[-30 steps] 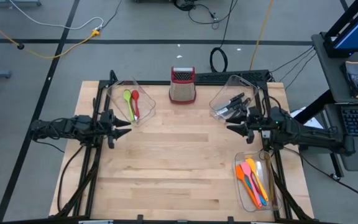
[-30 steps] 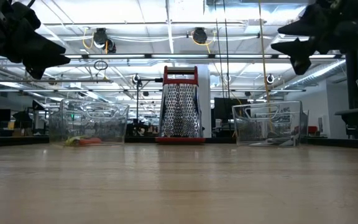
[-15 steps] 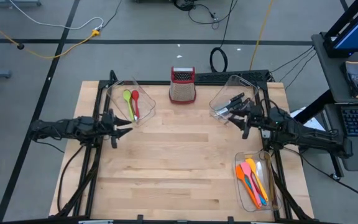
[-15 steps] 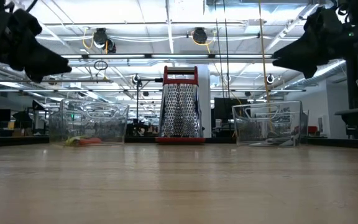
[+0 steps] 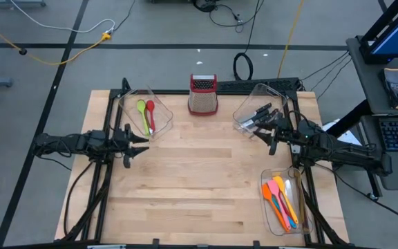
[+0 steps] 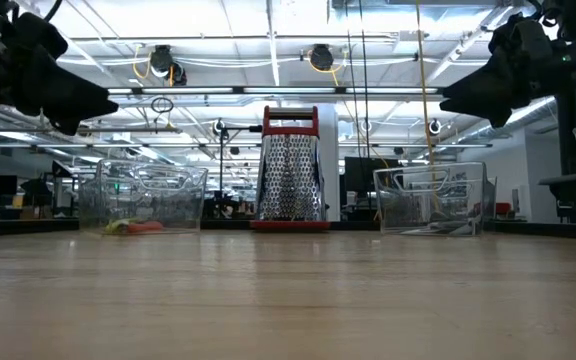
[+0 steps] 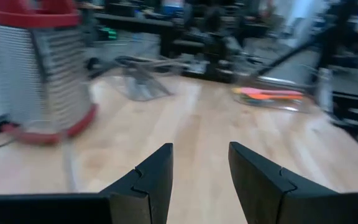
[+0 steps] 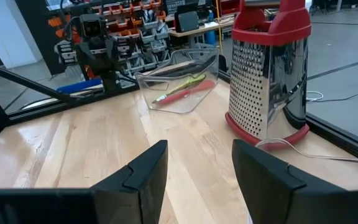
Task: Pick & Place Kitchen Items
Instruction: Return to Home Position
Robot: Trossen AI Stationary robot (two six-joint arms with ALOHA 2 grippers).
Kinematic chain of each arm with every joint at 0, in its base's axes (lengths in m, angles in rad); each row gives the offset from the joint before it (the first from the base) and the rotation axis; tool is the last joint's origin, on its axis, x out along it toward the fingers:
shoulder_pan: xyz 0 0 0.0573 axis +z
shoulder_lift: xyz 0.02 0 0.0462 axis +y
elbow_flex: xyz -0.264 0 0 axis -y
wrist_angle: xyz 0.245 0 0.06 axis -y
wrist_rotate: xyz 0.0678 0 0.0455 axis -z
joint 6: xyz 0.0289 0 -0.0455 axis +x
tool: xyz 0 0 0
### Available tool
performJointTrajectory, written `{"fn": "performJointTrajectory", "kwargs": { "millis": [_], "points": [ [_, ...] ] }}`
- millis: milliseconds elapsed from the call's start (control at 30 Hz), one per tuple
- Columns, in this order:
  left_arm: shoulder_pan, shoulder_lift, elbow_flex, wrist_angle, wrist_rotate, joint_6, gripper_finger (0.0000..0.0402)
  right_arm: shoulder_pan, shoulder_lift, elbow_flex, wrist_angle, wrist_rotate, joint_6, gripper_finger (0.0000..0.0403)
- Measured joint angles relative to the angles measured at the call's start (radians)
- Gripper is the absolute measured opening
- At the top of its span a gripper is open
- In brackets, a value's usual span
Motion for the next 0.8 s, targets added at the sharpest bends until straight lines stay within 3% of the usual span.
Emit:
{"fn": "performJointTrajectory", "kwargs": {
  "millis": [167, 400, 667, 800],
  "points": [
    [0.0, 0.0, -0.014, 0.019, 0.122, 0.01, 0.0157, 0.0, 0.0, -0.035, 0.05, -0.007, 0.009, 0.0174],
    [0.0, 0.0, -0.031, 0.079, 0.14, 0.022, 0.0157, 0.001, -0.003, -0.167, 0.258, -0.057, 0.067, 0.0174],
    [0.0, 0.001, -0.032, 0.075, 0.209, -0.006, 0.0157, 0.001, -0.016, -0.194, 0.281, -0.06, 0.101, 0.0172],
    [0.0, 0.001, -0.032, 0.074, 0.208, -0.016, 0.0157, 0.001, -0.016, -0.194, 0.278, -0.125, 0.087, 0.0174]
  ]
}}
